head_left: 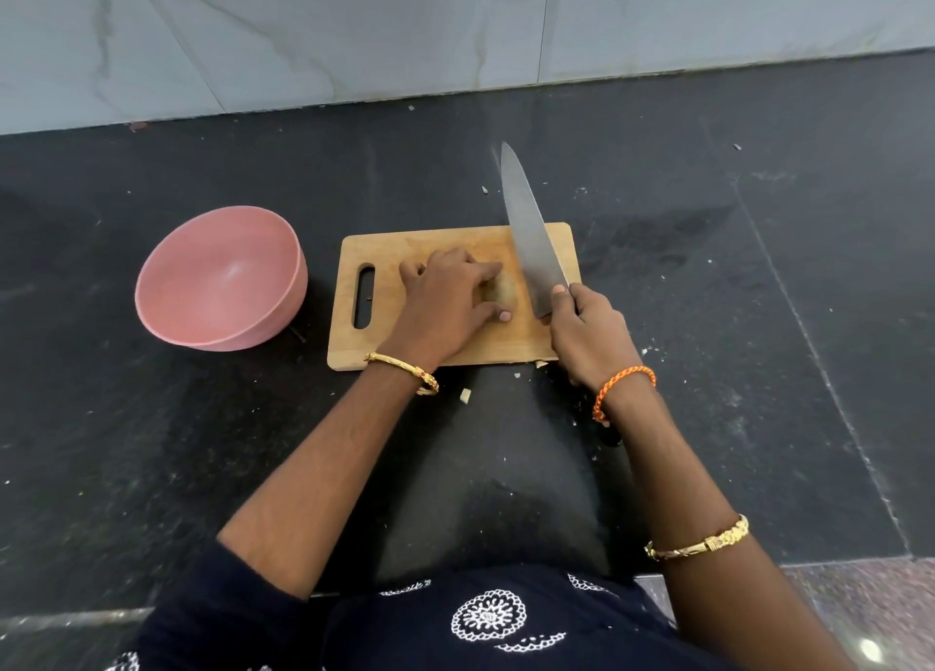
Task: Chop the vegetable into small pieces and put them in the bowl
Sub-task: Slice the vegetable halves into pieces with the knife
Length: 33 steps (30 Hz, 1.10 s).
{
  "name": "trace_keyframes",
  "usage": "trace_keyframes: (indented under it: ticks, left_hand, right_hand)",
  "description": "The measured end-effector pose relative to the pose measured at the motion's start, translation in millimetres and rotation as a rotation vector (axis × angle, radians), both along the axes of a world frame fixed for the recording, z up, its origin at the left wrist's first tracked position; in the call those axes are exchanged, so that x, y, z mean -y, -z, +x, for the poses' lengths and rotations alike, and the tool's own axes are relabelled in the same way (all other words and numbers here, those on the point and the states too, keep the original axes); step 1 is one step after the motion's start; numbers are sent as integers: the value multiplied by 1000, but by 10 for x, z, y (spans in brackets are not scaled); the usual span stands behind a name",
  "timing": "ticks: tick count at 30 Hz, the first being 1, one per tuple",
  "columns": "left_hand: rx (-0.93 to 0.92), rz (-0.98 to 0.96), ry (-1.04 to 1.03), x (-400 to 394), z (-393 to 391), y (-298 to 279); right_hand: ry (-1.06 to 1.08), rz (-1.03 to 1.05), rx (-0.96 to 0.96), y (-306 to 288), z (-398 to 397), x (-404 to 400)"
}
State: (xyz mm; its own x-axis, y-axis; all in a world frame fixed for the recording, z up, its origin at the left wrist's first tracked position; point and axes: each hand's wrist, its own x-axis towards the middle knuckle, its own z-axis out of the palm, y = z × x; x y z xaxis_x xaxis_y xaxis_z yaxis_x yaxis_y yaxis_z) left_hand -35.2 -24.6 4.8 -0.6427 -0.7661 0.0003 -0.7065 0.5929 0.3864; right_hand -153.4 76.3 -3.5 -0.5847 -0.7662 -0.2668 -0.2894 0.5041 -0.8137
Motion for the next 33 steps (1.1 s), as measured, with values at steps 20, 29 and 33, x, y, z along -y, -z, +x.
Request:
trace_keyframes:
  ticks: [20,29,33]
  left_hand:
    - [-109,57,-95,60,-114,34]
    - [-128,68,-101,51,-120,73]
    - [-139,68,-97,51,-128,74]
  right_hand:
    - [-95,71,-114,-154,1,69]
    - [-124,126,-118,-215,-6,80]
    - [-132,157,-170,-258,33,107]
